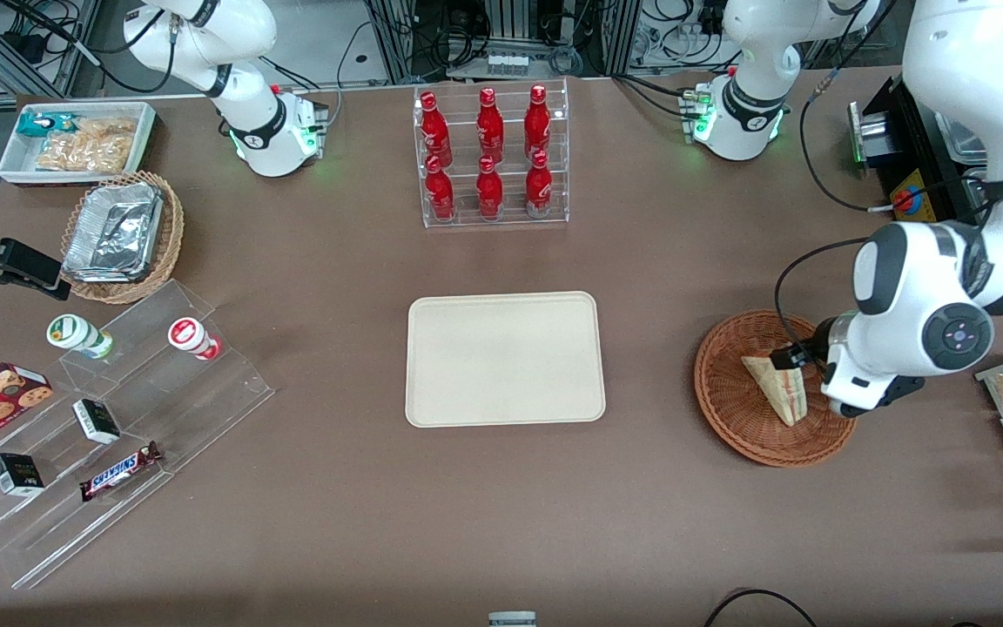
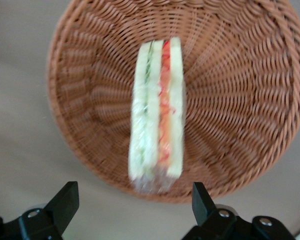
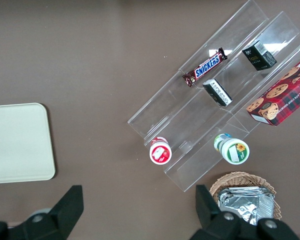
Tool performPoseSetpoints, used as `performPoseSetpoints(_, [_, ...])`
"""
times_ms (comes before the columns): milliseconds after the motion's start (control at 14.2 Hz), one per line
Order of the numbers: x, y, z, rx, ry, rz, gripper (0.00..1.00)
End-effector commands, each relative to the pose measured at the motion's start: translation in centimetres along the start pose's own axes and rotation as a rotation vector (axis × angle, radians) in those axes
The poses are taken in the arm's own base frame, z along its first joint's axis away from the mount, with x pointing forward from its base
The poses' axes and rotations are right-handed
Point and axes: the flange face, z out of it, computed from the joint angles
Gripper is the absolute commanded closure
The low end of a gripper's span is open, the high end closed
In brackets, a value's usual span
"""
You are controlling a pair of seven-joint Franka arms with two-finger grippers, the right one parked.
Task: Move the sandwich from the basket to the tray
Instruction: 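Close the left gripper on the wrapped sandwich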
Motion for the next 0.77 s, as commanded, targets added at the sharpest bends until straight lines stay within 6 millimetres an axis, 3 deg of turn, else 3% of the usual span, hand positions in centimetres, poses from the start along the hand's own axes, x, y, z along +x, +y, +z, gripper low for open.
performPoseSetpoints(0, [0.3,1.8,1.2,-0.025,0.026,-0.042,0.00])
performPoseSetpoints(281, [1.3,2.3,4.0,-0.043,0.032,-0.044,0.00])
performPoseSetpoints(352, [1.3,2.3,4.2,-0.044,0.029,-0.048,0.14])
performPoseSetpoints(492, [1.4,2.0,4.2,-0.044,0.030,-0.055,0.53])
performPoseSetpoints(703, [1.4,2.0,3.9,-0.043,0.032,-0.050,0.83])
